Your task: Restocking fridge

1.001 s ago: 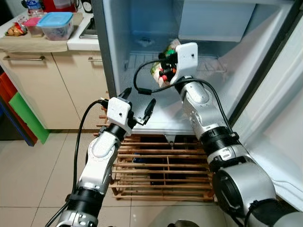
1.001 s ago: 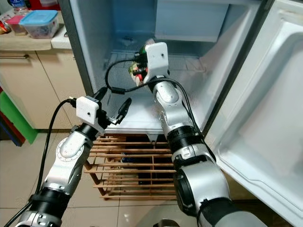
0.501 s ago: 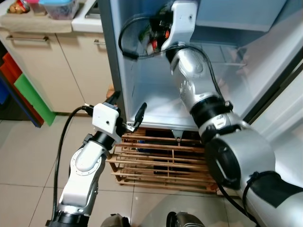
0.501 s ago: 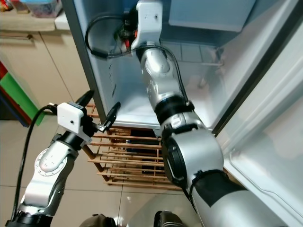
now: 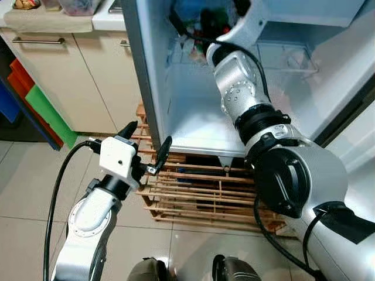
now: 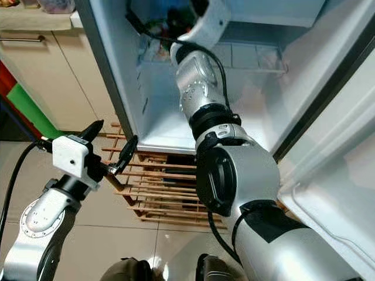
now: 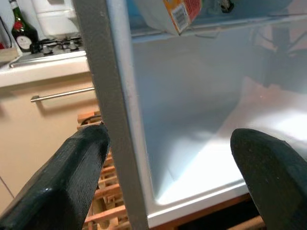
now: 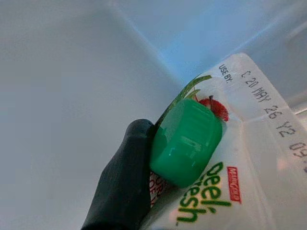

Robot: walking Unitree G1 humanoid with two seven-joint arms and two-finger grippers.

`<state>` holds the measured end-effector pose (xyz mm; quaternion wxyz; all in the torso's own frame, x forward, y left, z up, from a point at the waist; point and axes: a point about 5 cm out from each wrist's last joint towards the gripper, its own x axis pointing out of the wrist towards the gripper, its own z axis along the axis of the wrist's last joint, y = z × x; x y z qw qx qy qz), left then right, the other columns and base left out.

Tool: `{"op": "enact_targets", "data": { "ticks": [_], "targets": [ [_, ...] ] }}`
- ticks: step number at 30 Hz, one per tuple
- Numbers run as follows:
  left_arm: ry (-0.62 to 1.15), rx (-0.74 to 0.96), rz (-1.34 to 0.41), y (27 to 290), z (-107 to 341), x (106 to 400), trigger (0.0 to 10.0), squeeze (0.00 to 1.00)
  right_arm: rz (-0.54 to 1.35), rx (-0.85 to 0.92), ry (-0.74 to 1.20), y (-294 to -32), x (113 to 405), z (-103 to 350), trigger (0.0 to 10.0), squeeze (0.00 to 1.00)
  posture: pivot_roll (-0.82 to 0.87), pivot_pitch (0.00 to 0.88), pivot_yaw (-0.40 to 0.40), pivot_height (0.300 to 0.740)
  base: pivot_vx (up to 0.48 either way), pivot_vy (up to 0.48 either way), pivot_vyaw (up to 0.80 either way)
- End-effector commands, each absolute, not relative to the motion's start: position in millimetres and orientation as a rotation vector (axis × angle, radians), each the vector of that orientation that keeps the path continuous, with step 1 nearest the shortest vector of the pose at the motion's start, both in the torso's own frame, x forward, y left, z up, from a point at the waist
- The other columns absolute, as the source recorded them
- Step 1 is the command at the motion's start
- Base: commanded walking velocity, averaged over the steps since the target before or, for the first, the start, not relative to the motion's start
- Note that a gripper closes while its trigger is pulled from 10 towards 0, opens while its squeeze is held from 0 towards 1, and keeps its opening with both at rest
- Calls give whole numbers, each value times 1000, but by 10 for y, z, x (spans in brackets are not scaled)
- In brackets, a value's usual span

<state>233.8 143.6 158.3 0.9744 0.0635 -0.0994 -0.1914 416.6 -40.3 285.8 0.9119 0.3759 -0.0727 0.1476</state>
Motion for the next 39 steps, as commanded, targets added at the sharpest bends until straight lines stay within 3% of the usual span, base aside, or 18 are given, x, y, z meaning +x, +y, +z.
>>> {"op": "enact_targets", "data": {
  "ticks": [1,3,4,13,22,31,39],
  "targets": [
    [-189,131,-384,1441,1603,2262,10000,0,298,758,-99,-283,4141,2782,10000,0,103,215,41,740,0,0,0],
    [-181,129,-378,1443,1601,2232,10000,0,296,742,-98,-254,4134,2784,10000,0,112,220,40,740,0,0,0],
    [-179,129,-376,1447,1603,2216,10000,0,298,742,-97,-241,4130,2786,10000,1000,118,224,39,740,0,0,0],
    [-155,123,-339,1460,1603,2115,10000,0,239,740,-85,-229,4130,2795,10000,1000,139,237,10,740,0,0,0],
    [-157,111,-333,1407,1612,2139,10000,0,263,577,-229,-139,4088,3124,10000,1000,115,221,-4,740,0,0,0],
    [-157,102,-354,1339,1591,2192,10000,0,185,793,-125,-193,4125,3129,10000,1000,96,208,8,740,0,0,0],
    [-189,116,-359,1329,1650,2243,10000,0,170,863,-130,-248,4140,3210,10000,1000,116,197,-13,740,0,0,0]
  ]
}}
